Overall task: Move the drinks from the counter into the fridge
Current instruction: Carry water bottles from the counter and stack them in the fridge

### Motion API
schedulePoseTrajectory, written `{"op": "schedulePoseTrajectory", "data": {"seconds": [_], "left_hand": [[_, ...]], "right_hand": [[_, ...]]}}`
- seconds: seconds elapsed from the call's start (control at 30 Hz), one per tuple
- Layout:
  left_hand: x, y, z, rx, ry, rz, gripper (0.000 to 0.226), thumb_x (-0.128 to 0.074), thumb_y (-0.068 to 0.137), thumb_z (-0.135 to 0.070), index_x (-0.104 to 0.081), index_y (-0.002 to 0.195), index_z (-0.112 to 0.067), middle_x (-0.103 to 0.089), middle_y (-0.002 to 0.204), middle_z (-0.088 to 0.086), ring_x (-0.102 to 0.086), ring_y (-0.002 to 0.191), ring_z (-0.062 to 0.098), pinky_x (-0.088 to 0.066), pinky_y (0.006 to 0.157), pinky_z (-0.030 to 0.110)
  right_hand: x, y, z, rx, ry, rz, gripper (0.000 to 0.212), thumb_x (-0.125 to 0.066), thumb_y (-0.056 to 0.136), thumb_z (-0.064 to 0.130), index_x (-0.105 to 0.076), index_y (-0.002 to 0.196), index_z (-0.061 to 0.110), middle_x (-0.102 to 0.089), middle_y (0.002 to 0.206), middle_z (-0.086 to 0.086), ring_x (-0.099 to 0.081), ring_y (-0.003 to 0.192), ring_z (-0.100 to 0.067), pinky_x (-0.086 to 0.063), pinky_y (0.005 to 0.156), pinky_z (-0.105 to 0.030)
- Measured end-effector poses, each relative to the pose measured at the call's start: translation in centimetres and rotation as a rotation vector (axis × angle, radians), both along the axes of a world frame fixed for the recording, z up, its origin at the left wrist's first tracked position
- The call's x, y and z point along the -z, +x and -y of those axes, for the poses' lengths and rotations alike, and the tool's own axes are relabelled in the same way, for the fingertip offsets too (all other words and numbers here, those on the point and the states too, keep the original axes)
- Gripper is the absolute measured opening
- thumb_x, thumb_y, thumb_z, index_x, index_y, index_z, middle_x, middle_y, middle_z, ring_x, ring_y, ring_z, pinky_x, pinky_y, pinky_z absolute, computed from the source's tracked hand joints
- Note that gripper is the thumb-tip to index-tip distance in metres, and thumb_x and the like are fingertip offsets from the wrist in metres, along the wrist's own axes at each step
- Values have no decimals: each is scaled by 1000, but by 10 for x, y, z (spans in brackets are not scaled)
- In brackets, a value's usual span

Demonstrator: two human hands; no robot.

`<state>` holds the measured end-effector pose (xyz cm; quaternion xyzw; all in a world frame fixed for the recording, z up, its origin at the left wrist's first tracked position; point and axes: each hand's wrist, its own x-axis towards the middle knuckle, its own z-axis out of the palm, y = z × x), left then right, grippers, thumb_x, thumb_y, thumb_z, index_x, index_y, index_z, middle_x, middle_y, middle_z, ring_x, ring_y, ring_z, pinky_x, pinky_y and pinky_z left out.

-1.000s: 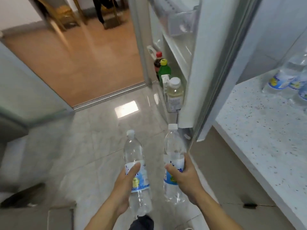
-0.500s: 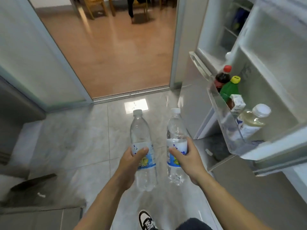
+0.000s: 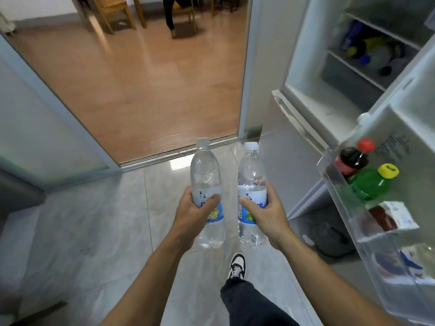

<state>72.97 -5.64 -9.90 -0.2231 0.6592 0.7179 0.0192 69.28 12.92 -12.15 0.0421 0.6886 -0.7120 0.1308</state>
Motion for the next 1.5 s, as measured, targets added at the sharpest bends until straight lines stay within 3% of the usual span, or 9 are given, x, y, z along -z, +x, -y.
{"op": "schedulePoseTrajectory", "data": {"seconds": [0.2,0.37,0.53,0.8,0.93,1.03,1.13,1.27,1.5], "left_hand": [[-15,-114,16,39,-61,7,42,-71,86,-26,-51,123,-23,-66,112,7,-68,100,26,-60,84,41],[-17,-197,26,93,-70,16,41,-72,87,-23,-51,122,-23,-65,109,7,-68,98,24,-59,79,35],[-1,-276,36,177,-18,32,39,-72,87,-18,-55,122,-16,-69,107,12,-71,96,29,-60,83,43],[13,-406,59,396,30,24,29,-75,85,-16,-62,110,-22,-74,96,3,-74,87,21,-58,64,25],[-9,-468,55,572,36,-38,23,-75,85,-18,-66,102,-29,-75,92,1,-74,83,18,-60,70,31],[-27,-502,40,690,41,-76,28,-76,77,-28,-65,102,-25,-75,91,1,-73,82,19,-60,69,29],[-43,-528,11,826,42,-84,43,-72,71,-35,-63,111,-20,-73,102,9,-72,93,27,-60,82,41],[-69,-560,-42,899,32,-173,28,-74,76,-28,-65,102,-22,-75,92,4,-73,82,21,-59,65,30],[-121,-606,-129,928,58,-310,35,-77,71,-33,-62,101,-25,-74,83,-7,-73,74,10,-54,56,18]], "right_hand": [[-9,-112,13,70,-38,13,38,-82,80,25,-59,105,41,-68,98,5,-72,87,-15,-59,67,-25],[-16,-188,16,163,-33,6,38,-81,81,22,-58,109,32,-68,97,2,-72,87,-16,-60,68,-25],[-9,-247,22,272,5,21,41,-81,79,22,-59,113,29,-69,96,3,-72,85,-13,-58,65,-22],[-10,-319,45,580,166,44,40,-82,76,28,-60,110,29,-71,95,5,-70,77,-1,-51,58,-11],[-30,-347,51,726,146,4,38,-82,77,27,-59,107,32,-73,91,9,-72,82,-9,-56,64,-18],[-45,-361,45,827,164,-40,36,-82,77,24,-60,104,30,-73,95,3,-72,84,-12,-59,72,-26],[-57,-370,30,928,174,-72,36,-83,76,27,-59,101,35,-72,92,6,-71,81,-10,-57,69,-23],[-80,-388,-3,1056,186,-130,35,-82,76,29,-57,100,36,-70,89,8,-69,77,-5,-55,63,-17],[-126,-426,-74,1205,123,-266,38,-82,76,30,-57,104,36,-69,97,9,-70,85,-8,-54,64,-16]]}}
